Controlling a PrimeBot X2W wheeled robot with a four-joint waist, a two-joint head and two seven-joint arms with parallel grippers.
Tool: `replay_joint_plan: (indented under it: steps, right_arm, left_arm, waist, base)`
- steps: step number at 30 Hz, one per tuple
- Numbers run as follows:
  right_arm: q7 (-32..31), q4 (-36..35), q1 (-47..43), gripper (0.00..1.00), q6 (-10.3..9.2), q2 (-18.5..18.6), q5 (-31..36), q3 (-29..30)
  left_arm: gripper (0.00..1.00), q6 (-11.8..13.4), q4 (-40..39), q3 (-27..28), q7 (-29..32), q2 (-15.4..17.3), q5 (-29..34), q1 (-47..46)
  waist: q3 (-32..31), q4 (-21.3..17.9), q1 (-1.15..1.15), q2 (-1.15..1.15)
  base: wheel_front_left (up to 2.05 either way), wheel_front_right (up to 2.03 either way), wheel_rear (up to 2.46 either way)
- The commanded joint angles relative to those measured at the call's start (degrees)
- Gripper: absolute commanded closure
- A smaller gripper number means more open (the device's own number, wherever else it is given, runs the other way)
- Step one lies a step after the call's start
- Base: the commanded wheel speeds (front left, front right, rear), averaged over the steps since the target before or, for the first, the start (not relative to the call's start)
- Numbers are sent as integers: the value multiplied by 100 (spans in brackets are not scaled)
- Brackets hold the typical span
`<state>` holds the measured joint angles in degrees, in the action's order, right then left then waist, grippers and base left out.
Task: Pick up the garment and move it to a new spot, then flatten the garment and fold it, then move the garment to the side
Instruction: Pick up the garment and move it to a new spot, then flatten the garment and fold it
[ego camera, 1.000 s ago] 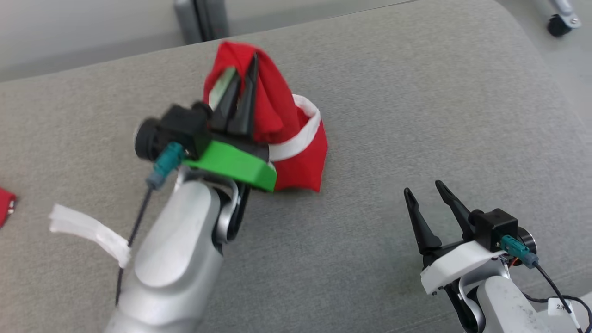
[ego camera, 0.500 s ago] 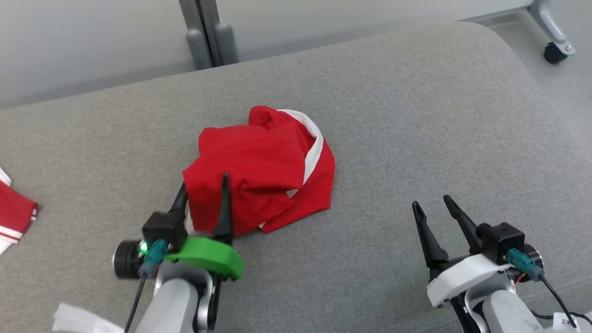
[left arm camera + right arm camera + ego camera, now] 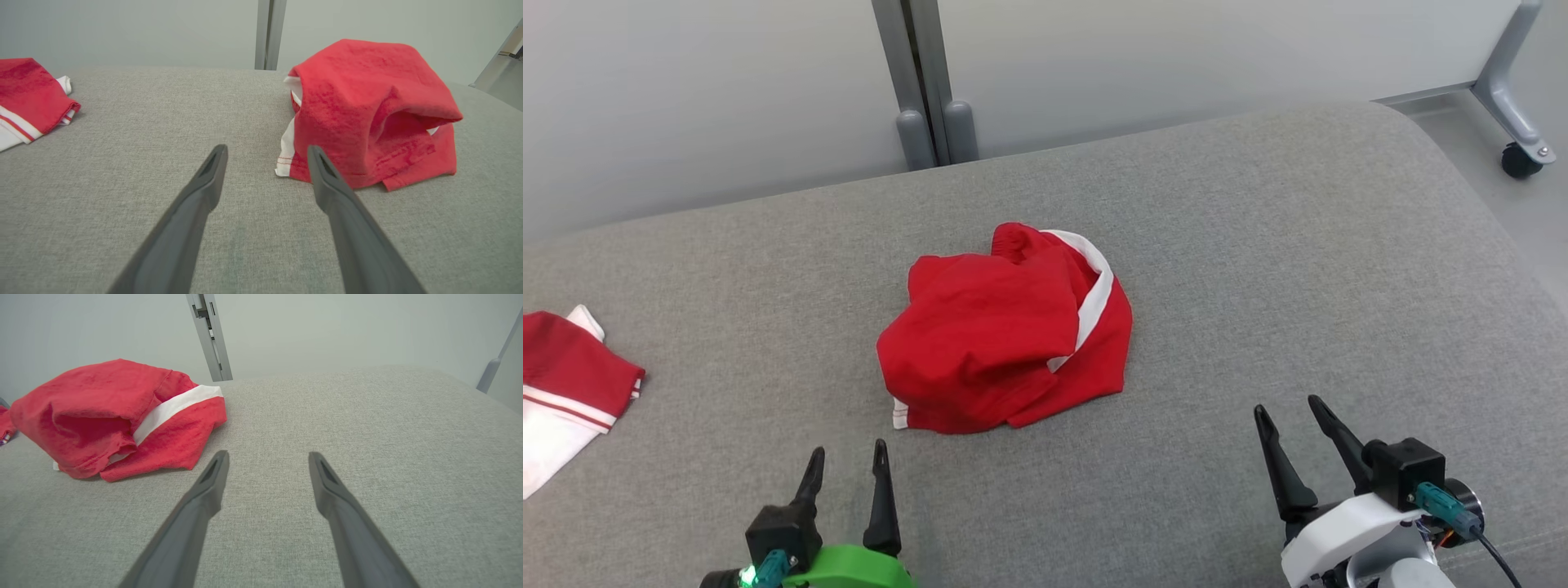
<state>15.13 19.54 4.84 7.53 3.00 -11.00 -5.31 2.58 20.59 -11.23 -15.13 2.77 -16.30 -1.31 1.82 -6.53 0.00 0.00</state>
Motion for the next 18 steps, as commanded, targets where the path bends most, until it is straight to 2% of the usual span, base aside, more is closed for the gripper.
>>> replay_joint_plan:
  steps: [1, 10, 18]
  right_arm:
    - [3, 29, -103, 0, -8, 4, 44, -2]
    - [3, 34, -76, 0, -8, 7, 32, -152]
    - [2, -11, 536, 0, -8, 123, -139, -641]
  left_arm:
    - [0, -18, -25, -2, -4, 24, 71, 143]
    - [0, -18, -75, -63, -4, 24, 22, 187]
    - [0, -17, -138, -241, -4, 24, -12, -66]
  waist:
    - [-47, 39, 0, 0]
    - [7, 221, 0, 0]
    - [278, 602, 0, 0]
  base:
    - [0, 0, 0]
    - [0, 0, 0]
    - [0, 0, 0]
